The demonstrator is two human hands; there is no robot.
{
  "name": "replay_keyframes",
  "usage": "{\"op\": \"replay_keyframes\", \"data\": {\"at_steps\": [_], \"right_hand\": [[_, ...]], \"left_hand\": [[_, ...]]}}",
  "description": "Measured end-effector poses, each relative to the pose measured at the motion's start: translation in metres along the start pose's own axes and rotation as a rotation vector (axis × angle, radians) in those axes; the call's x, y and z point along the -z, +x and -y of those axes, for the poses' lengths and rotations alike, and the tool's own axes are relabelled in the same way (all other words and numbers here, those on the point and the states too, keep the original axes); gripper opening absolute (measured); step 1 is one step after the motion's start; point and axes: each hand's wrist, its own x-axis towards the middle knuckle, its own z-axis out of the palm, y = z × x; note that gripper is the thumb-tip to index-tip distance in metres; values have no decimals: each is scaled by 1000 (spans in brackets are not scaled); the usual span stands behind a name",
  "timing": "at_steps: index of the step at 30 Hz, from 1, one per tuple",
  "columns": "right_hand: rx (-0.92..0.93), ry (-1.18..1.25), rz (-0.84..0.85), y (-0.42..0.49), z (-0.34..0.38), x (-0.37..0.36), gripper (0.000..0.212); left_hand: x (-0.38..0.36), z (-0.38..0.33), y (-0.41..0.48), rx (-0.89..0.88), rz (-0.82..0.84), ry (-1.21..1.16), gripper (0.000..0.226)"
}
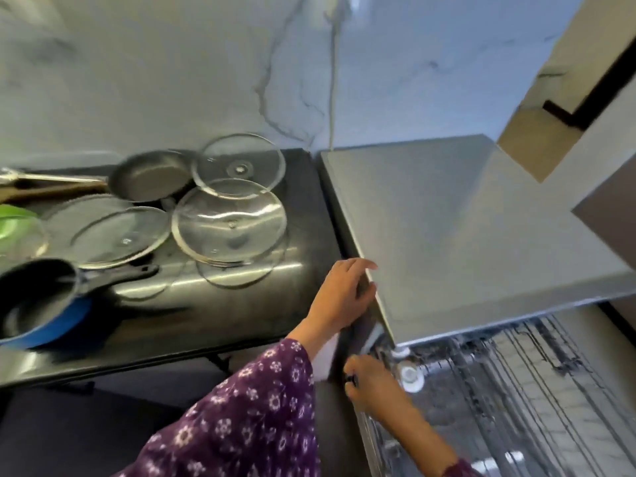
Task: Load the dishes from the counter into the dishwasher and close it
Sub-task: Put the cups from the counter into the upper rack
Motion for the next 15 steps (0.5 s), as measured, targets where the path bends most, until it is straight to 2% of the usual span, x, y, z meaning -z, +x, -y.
{"op": "replay_keyframes", "data": {"at_steps": [2, 6, 10, 15], "right_hand": [[99, -8, 42, 3, 61, 3, 31], [290, 98, -7, 14, 188, 11, 23], [562, 39, -10, 32, 318, 1, 21], [752, 76, 44, 47, 460, -35, 11]], "left_hand": [[51, 18, -14, 46, -87, 19, 31], [173, 66, -64, 156, -291, 54, 33], [305, 126, -140, 284, -455, 176, 35], [437, 193, -253, 555, -601, 313, 40]]}}
